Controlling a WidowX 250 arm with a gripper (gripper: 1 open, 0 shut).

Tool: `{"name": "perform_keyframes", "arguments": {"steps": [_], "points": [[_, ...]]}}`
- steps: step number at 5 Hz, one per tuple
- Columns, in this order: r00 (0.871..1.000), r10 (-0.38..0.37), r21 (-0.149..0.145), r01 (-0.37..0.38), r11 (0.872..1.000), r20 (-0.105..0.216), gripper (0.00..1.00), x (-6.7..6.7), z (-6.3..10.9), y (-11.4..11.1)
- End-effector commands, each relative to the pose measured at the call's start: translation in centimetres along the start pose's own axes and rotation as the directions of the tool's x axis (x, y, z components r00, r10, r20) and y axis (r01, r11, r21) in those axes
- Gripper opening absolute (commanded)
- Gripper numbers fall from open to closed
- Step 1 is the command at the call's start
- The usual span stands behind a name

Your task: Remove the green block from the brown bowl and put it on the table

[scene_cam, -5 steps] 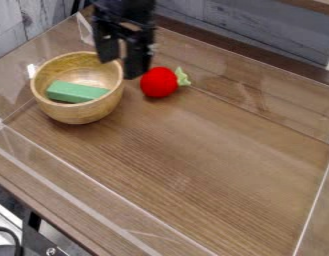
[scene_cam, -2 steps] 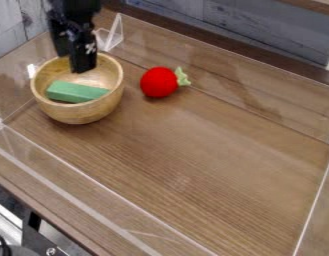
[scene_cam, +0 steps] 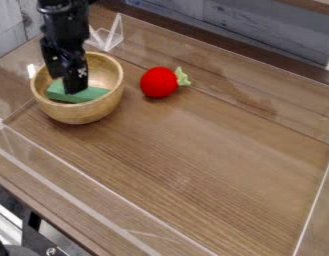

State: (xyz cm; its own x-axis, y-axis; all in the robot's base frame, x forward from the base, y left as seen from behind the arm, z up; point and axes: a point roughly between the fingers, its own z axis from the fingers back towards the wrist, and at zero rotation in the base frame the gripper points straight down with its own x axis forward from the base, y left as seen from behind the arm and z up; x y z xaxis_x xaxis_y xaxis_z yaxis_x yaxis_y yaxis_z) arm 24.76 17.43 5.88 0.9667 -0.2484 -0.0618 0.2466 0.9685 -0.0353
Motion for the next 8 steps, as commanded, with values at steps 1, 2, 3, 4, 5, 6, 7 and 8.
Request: {"name": "perform_keyframes", "arguments": {"steps": [1,2,3,4,5,6,7,8], "points": [[0.998,0.037,0.045,-0.040,0.998,0.055,1.00,1.4,1.2,1.2],[0.995,0.070,0.038,-0.073,0.997,0.072,1.00,2.2,0.9,1.7],[0.994,0.078,0.028,-0.080,0.996,0.082,1.00,3.2,1.4,2.7],[0.993,0.084,0.018,-0.085,0.996,0.083,1.00,3.9,1.7,3.8],[0.989,0.124,0.007,-0.125,0.992,0.080,1.00,3.8,0.4,5.2],[0.986,0.151,0.001,-0.152,0.988,0.073,1.00,3.7,-0.9,5.9],[0.988,0.140,-0.001,-0.140,0.990,0.067,0.00,3.5,-2.1,6.0],[0.990,0.127,-0.008,-0.127,0.992,0.058,0.00,3.2,-3.1,5.8]]}}
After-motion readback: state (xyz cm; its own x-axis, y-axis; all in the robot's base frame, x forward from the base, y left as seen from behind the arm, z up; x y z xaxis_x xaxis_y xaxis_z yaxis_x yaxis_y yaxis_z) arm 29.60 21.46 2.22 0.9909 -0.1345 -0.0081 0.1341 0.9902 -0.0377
